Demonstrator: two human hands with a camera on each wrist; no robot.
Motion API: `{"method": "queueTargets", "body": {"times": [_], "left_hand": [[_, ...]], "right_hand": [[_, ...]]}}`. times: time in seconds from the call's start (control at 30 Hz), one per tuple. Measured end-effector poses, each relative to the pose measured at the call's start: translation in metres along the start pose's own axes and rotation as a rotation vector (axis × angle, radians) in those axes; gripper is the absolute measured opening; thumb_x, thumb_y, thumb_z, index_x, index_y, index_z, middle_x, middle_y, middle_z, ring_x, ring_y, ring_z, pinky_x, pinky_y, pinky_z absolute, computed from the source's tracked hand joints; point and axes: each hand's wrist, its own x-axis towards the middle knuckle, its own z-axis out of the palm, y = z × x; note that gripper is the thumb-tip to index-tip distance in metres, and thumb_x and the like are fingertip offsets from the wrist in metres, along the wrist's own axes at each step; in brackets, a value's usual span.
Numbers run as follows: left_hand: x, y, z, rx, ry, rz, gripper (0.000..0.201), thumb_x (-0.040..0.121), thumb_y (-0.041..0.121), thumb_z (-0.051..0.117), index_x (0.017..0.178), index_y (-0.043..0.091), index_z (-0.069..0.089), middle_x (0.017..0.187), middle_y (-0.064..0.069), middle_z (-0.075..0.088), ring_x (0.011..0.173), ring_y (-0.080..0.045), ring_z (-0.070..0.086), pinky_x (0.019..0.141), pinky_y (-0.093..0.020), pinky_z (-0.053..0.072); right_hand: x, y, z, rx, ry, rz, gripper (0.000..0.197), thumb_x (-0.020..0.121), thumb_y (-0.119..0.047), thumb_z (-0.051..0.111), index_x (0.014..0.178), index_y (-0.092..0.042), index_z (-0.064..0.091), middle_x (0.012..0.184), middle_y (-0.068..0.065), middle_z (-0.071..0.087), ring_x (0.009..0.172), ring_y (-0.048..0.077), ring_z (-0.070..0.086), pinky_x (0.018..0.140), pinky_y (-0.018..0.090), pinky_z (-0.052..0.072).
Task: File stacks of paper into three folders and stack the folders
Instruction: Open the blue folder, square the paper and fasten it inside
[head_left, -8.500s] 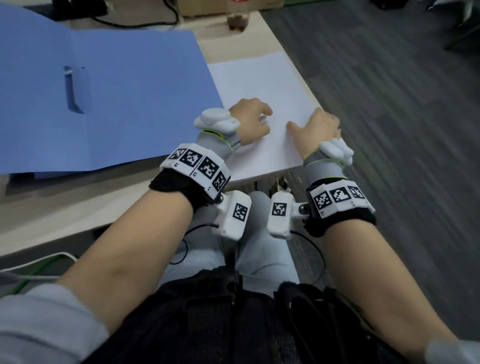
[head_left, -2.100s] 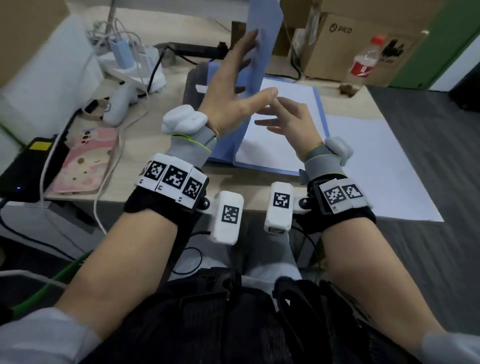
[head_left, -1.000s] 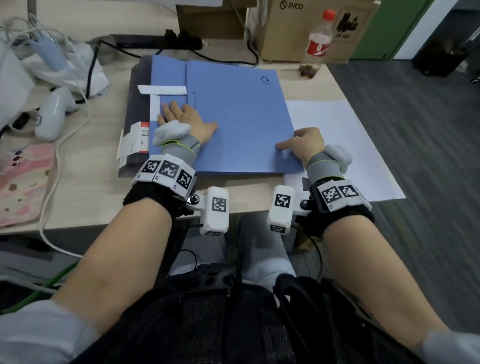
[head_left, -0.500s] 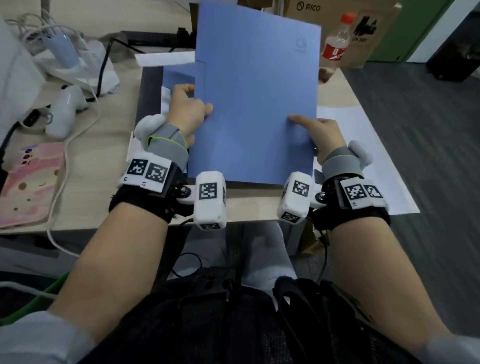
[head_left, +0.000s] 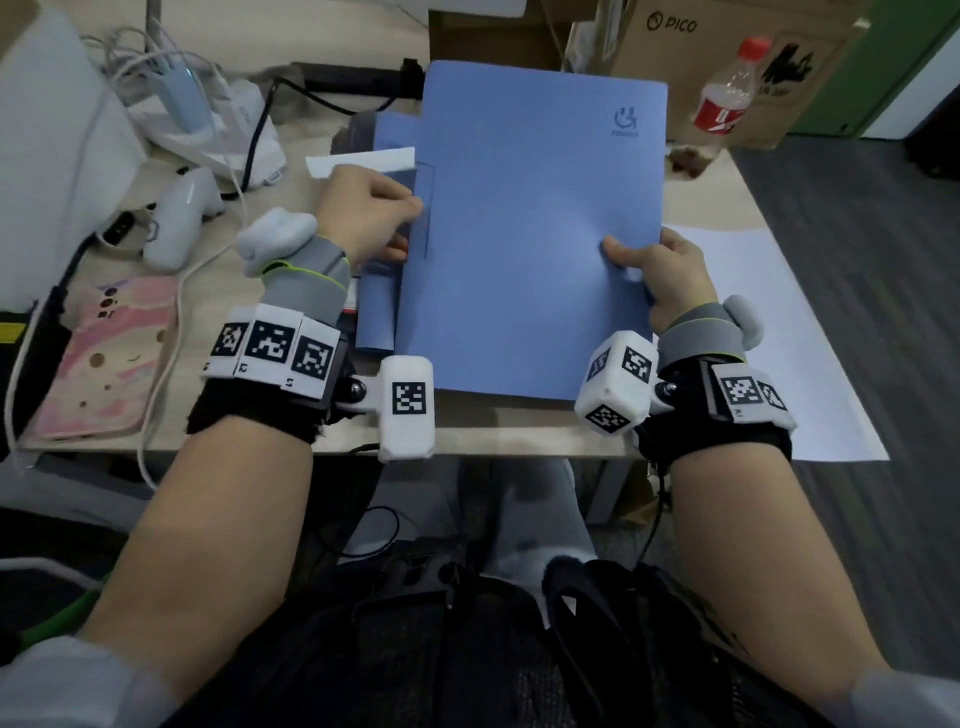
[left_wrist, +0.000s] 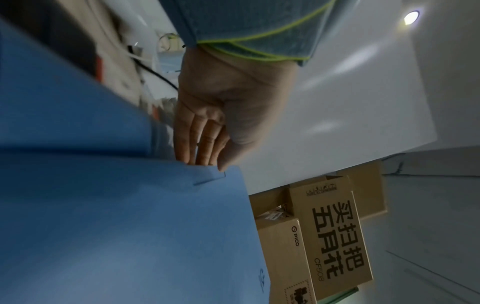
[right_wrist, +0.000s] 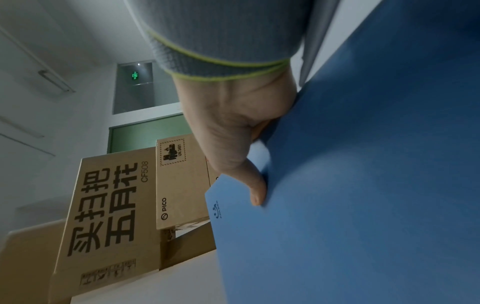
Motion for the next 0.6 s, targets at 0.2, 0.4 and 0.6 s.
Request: {"method": "queueTargets", "body": {"times": [0.2, 0.4, 0.6], "left_hand": [[0.007, 0.000, -0.009, 0.087, 0.061, 0.056, 0.010, 0.085, 0.000, 0.063, 0.078, 0.006, 0.060, 0.066, -0.001, 0.056, 0.059, -0.011, 0.056, 0.050, -0.017, 0.054], [0.018, 0.000, -0.023, 0.169, 0.172, 0.025, 0.018, 0.078, 0.016, 0.067, 0.061, 0.019, 0.064, 0.050, 0.006, 0.062, 0.041, -0.004, 0.056, 0.062, -0.027, 0.054], [0.012, 0.013, -0.033, 0.681, 0.531, 0.294, 0.032, 0.091, 0.031, 0.045, 0.111, 0.024, 0.068, 0.115, -0.006, 0.065, 0.122, -0.028, 0.044, 0.092, -0.037, 0.037]], "right_hand": [[0.004, -0.001, 0.010, 0.024, -0.122, 0.015, 0.027, 0.077, 0.003, 0.069, 0.100, -0.011, 0.065, 0.094, 0.003, 0.072, 0.075, 0.019, 0.070, 0.072, 0.033, 0.059], [0.006, 0.003, 0.012, 0.019, -0.095, -0.026, 0.034, 0.078, 0.005, 0.068, 0.108, -0.011, 0.064, 0.097, 0.004, 0.071, 0.076, 0.020, 0.068, 0.070, 0.033, 0.058], [0.008, 0.004, 0.011, 0.030, -0.086, -0.072, 0.031, 0.077, 0.005, 0.068, 0.103, -0.013, 0.064, 0.096, 0.003, 0.071, 0.076, 0.020, 0.067, 0.071, 0.032, 0.056]]}}
